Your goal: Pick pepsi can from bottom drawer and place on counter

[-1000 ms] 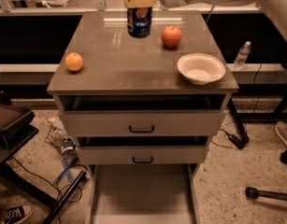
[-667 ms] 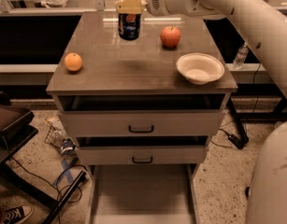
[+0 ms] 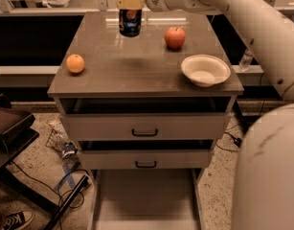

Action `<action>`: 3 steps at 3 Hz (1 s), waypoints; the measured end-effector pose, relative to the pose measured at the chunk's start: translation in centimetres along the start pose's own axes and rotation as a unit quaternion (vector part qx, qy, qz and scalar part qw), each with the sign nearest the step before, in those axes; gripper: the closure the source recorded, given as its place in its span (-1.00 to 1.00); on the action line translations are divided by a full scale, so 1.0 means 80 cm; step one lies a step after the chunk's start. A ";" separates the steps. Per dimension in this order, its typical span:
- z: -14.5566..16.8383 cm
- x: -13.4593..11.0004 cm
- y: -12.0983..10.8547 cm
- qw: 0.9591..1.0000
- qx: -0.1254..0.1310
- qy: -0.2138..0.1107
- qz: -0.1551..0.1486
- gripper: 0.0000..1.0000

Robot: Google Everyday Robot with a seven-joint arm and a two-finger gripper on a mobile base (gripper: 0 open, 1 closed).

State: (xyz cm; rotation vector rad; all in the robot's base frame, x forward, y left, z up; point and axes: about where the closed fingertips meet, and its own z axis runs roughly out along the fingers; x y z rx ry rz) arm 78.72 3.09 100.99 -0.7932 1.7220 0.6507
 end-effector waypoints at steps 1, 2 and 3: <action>0.051 0.005 -0.029 0.999 0.015 0.013 0.031 1.00; 0.079 0.018 -0.044 0.998 0.024 0.027 0.050 1.00; 0.115 0.037 -0.041 0.997 0.022 0.042 0.057 1.00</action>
Offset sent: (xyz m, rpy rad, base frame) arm 0.0917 0.0276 -0.0446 0.0052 0.1493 -0.1087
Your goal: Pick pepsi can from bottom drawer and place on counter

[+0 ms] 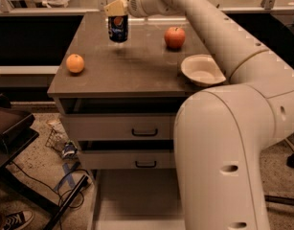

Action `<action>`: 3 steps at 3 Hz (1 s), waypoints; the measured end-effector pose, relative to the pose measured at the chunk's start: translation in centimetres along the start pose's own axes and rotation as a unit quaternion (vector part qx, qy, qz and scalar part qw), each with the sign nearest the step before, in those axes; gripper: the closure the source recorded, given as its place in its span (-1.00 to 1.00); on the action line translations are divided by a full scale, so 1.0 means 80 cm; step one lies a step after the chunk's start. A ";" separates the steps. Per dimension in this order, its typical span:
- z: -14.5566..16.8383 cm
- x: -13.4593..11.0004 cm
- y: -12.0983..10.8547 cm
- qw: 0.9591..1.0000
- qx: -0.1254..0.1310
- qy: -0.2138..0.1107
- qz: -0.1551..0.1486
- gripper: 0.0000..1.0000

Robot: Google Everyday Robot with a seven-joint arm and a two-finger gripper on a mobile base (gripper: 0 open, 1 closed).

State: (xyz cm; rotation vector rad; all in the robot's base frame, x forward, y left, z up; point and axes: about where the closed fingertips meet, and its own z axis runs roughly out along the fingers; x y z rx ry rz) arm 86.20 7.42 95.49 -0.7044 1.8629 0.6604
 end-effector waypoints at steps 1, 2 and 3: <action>0.027 0.018 0.004 1.000 0.001 -0.001 -0.007 1.00; 0.049 0.041 0.009 1.000 0.004 -0.005 -0.006 1.00; 0.057 0.047 0.012 1.000 0.003 -0.005 -0.005 0.57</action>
Offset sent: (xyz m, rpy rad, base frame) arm 0.0063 0.0360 -0.0686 0.0051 -0.0301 -0.0238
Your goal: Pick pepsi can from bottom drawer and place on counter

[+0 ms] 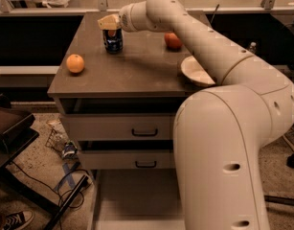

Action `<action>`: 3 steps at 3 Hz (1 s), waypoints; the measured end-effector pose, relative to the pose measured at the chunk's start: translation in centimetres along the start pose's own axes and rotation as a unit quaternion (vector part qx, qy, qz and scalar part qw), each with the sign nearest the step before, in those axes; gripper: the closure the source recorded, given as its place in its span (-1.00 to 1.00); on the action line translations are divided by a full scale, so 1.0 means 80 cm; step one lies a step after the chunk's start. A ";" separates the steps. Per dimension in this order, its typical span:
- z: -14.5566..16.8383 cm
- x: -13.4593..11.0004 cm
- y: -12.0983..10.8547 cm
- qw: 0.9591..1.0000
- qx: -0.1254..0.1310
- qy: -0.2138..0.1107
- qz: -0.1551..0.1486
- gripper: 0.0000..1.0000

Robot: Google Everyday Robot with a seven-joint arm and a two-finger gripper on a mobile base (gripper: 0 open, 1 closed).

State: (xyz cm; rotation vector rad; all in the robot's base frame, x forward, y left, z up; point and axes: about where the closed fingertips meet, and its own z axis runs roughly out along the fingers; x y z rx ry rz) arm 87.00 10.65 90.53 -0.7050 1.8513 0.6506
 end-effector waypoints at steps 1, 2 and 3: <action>0.003 0.002 0.002 1.000 -0.001 0.001 0.000 0.12; 0.005 0.003 0.004 1.000 -0.003 0.002 0.000 -0.35; 0.005 0.003 0.004 1.000 -0.003 0.002 0.000 -0.81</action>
Offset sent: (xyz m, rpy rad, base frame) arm -0.0001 0.0019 -0.0014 -0.0001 0.0016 0.0021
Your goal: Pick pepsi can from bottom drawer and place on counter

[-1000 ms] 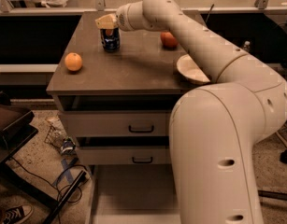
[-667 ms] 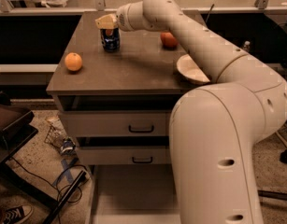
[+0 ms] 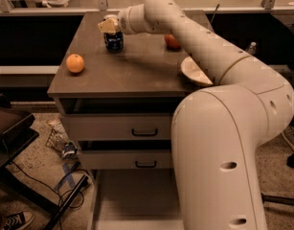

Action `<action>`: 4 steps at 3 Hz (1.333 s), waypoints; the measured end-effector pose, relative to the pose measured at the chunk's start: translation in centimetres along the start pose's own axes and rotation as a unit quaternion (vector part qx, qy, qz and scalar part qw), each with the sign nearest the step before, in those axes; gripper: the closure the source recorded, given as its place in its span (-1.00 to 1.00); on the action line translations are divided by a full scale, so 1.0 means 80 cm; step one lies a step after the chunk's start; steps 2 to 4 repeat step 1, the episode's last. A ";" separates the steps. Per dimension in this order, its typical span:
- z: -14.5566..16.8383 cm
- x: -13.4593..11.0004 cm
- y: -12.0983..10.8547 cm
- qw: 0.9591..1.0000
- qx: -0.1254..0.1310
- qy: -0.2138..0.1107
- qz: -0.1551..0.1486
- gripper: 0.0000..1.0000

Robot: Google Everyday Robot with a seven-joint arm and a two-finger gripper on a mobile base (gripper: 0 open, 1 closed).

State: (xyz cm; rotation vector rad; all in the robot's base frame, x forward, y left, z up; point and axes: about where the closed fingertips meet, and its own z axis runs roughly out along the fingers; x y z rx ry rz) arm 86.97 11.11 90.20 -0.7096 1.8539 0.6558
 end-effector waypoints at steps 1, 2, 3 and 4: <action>0.003 0.002 0.002 1.000 -0.002 0.001 0.000 -1.00; 0.003 0.002 0.002 1.000 -0.002 0.001 0.000 -1.00; 0.003 0.002 0.002 1.000 -0.002 0.001 0.000 -1.00; 0.003 0.002 0.002 1.000 -0.002 0.001 0.000 -1.00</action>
Offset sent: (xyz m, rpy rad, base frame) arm 0.0000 0.0000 0.0000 0.0000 0.0000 0.0000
